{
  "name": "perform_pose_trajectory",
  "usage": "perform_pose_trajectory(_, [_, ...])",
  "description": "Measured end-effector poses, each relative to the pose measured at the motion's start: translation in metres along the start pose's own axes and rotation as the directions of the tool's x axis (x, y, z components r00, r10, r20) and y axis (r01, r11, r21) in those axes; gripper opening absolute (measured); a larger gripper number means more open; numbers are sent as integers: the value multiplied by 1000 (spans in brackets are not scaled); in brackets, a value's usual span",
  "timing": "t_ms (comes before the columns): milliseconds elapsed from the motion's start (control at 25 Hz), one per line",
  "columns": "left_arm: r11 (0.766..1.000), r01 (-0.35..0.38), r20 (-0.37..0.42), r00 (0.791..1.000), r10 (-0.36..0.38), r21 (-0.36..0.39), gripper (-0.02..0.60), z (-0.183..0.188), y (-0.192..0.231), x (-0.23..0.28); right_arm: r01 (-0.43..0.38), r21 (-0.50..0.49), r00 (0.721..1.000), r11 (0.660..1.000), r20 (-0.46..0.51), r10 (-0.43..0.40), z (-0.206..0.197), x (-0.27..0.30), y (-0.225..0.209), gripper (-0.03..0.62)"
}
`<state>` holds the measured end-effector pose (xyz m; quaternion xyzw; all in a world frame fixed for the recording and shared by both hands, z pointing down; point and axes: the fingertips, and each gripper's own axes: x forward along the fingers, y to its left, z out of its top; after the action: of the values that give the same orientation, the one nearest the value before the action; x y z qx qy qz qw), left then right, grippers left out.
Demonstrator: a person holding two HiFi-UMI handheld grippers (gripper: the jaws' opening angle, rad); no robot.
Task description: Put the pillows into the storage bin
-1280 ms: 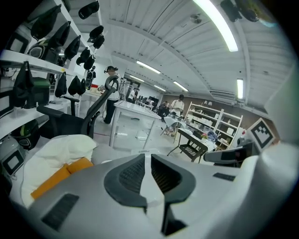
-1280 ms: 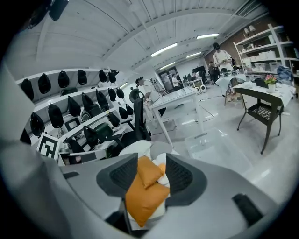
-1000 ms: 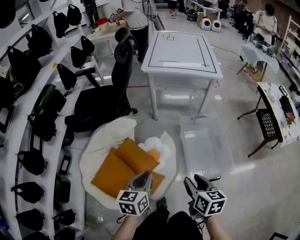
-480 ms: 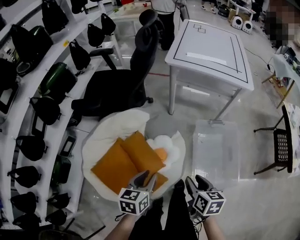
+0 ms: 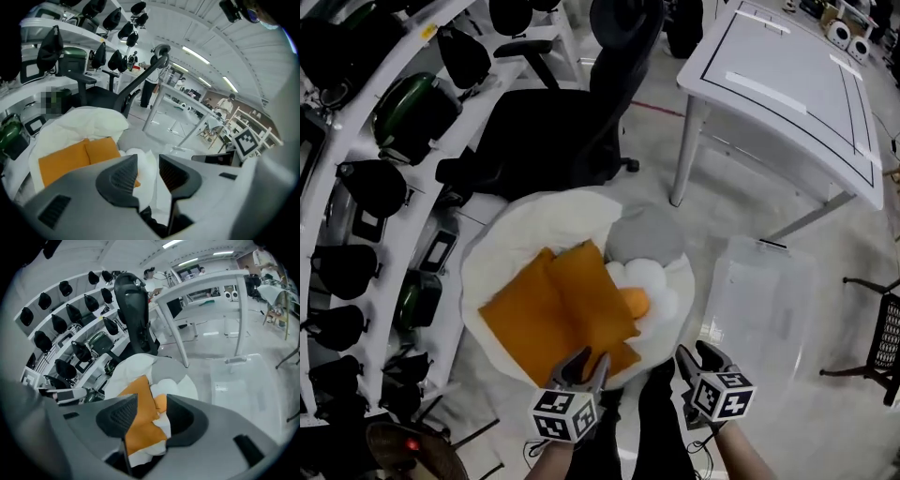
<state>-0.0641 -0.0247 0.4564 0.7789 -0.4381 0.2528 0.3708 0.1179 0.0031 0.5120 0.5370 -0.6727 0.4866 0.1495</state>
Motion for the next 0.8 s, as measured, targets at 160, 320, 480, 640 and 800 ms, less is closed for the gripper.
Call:
perform_pose_trajectory(160, [997,-49,-17,999,49,-51,120,-22,16,28,2,-10,997,1000,-72,-3,-16,51,-27,186])
perform_pose_trajectory(320, [994,-80,-46,996,77,-76,120,-51,27,54,1,-41,992,999,-126,-7,-33,96,-51,186])
perform_pose_trajectory(480, [988,-118,-72,991,111,-99,120,-76,41,79,0,-59,988,998,-153,-9,-46,135,-70,186])
perform_pose_trajectory(640, [980,-147,-75,988,138,-132,124,-91,55,97,1,-81,982,997,-186,-16,-62,164,-85,192])
perform_pose_trajectory(800, [975,-160,-80,986,149,-156,132,-102,64,112,17,-79,980,997,-197,-32,-69,187,-101,193])
